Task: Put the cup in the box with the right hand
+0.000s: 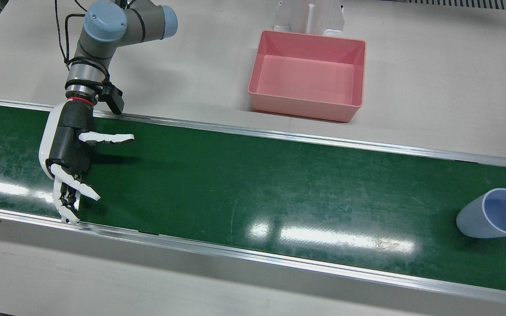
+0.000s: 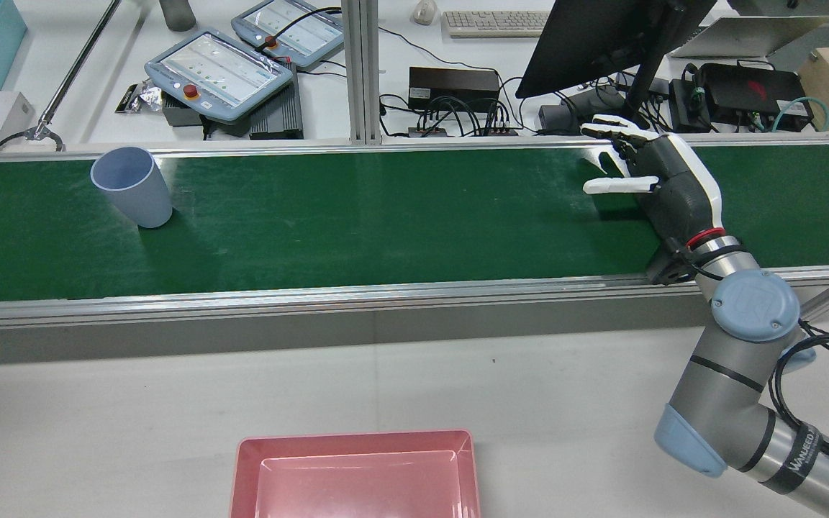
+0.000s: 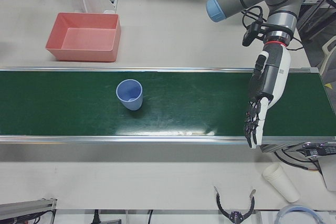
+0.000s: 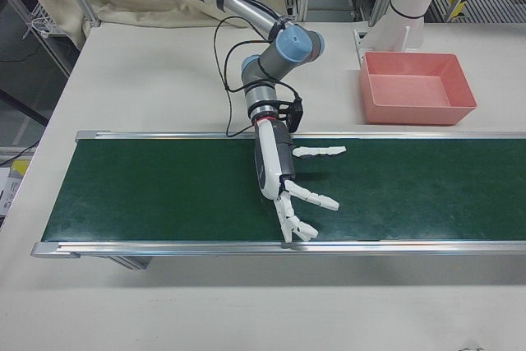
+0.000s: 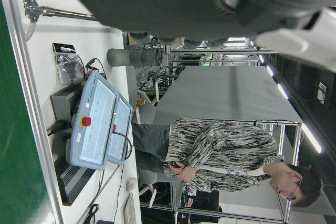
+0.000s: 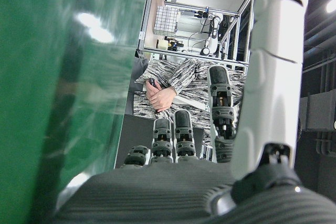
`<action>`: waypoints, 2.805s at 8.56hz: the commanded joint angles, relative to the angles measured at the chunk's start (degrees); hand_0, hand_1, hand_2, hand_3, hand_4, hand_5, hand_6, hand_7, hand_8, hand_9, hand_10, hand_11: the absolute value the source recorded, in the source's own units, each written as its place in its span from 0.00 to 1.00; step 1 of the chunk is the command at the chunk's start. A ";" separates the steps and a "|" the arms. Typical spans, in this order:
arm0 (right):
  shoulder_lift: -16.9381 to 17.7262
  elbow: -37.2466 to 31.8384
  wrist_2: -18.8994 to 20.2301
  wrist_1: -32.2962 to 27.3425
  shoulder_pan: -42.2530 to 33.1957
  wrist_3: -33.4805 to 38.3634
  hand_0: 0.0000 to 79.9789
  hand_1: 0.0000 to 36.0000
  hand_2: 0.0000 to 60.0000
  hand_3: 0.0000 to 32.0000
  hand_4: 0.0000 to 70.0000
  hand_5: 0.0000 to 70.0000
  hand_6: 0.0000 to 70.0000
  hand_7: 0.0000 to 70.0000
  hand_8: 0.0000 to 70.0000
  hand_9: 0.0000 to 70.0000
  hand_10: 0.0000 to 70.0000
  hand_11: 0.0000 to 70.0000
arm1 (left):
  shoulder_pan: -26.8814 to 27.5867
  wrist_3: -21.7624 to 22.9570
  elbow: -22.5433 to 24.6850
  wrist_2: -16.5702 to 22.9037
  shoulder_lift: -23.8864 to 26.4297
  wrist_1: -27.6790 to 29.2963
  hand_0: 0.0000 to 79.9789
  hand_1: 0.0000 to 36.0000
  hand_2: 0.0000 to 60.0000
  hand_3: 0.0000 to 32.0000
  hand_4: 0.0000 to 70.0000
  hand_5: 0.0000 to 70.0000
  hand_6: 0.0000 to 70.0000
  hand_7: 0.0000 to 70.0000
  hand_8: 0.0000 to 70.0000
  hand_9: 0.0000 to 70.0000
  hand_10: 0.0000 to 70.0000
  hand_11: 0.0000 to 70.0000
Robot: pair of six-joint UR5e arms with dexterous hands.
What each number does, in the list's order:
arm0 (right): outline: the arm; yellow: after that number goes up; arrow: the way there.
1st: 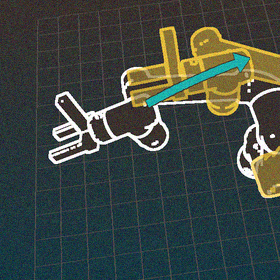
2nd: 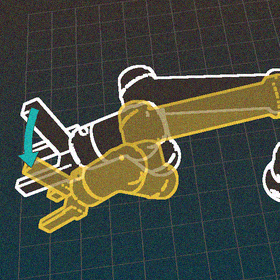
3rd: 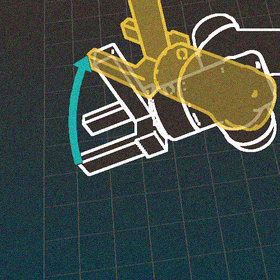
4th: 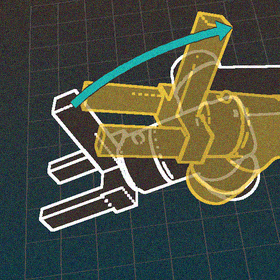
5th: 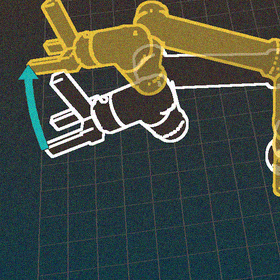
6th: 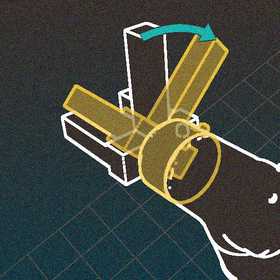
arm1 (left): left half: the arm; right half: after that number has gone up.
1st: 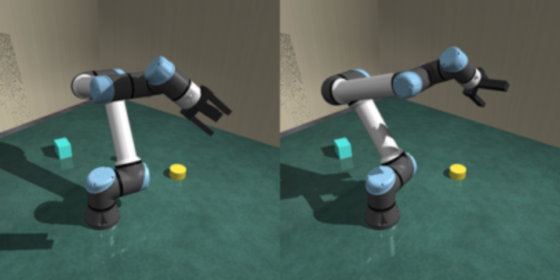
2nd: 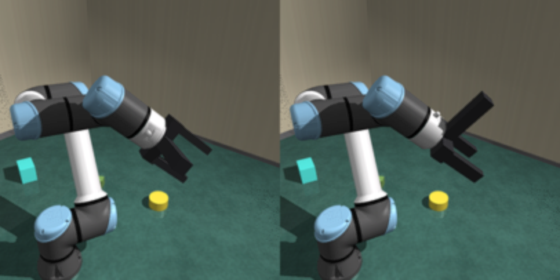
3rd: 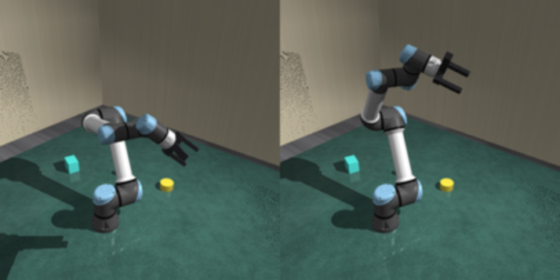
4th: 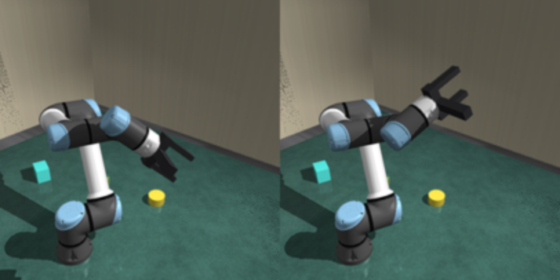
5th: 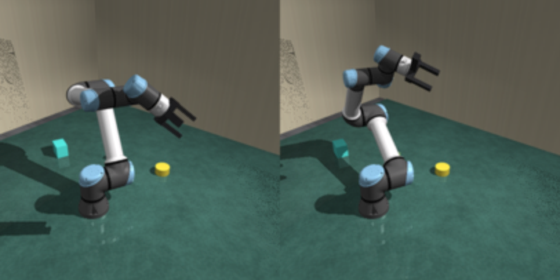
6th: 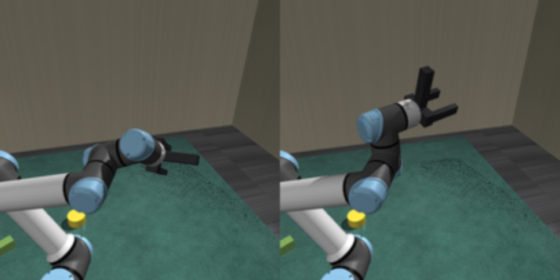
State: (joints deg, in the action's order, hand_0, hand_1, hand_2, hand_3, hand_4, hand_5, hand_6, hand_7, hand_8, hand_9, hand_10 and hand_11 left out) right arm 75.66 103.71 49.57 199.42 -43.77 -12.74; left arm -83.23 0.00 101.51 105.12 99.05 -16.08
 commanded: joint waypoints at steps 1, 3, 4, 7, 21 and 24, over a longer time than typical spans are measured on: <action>0.01 0.00 0.00 0.00 0.00 0.08 0.77 0.47 0.03 0.00 0.38 0.11 0.11 0.43 0.15 0.25 0.04 0.09 | 0.00 0.00 0.00 0.00 0.00 0.00 0.00 0.00 0.00 0.00 0.00 0.00 0.00 0.00 0.00 0.00 0.00 0.00; 0.01 0.09 0.00 0.00 0.00 0.08 0.78 0.44 0.02 0.00 0.41 0.10 0.11 0.43 0.15 0.25 0.04 0.09 | 0.00 0.00 0.00 0.00 0.00 0.00 0.00 0.00 0.00 0.00 0.00 0.00 0.00 0.00 0.00 0.00 0.00 0.00; -0.07 0.09 0.00 0.00 0.00 0.08 0.78 0.43 0.02 0.00 0.41 0.10 0.11 0.43 0.15 0.25 0.04 0.08 | 0.00 0.00 0.00 0.00 0.00 0.00 0.00 0.00 0.00 0.00 0.00 0.00 0.00 0.00 0.00 0.00 0.00 0.00; -0.08 0.09 0.00 0.00 0.00 0.08 0.78 0.43 0.02 0.00 0.42 0.10 0.11 0.43 0.15 0.26 0.04 0.08 | 0.00 0.00 -0.09 0.00 0.00 0.00 0.00 0.00 0.00 0.00 0.00 0.00 0.00 0.00 0.00 0.00 0.00 0.00; -1.75 -0.17 -0.09 0.18 1.32 -0.80 0.75 0.48 0.08 0.00 0.47 0.10 0.12 0.47 0.16 0.27 0.04 0.09 | 0.00 0.00 0.00 0.00 0.00 0.00 0.00 0.00 0.00 0.00 0.00 0.00 0.00 0.00 0.00 0.00 0.00 0.00; -2.18 0.18 -0.35 2.79 1.23 -0.71 0.67 0.96 1.00 0.00 1.00 0.19 0.52 1.00 0.65 0.98 0.53 0.77 | 0.00 0.00 -0.09 0.00 0.00 0.00 0.00 0.00 0.00 0.00 0.00 0.00 0.00 0.00 0.00 0.00 0.00 0.00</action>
State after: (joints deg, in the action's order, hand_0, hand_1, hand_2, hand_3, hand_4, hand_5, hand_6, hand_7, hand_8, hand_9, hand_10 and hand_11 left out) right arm 73.73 103.59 49.42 199.83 -42.48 -13.53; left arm -83.26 0.00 101.49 105.12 99.05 -16.08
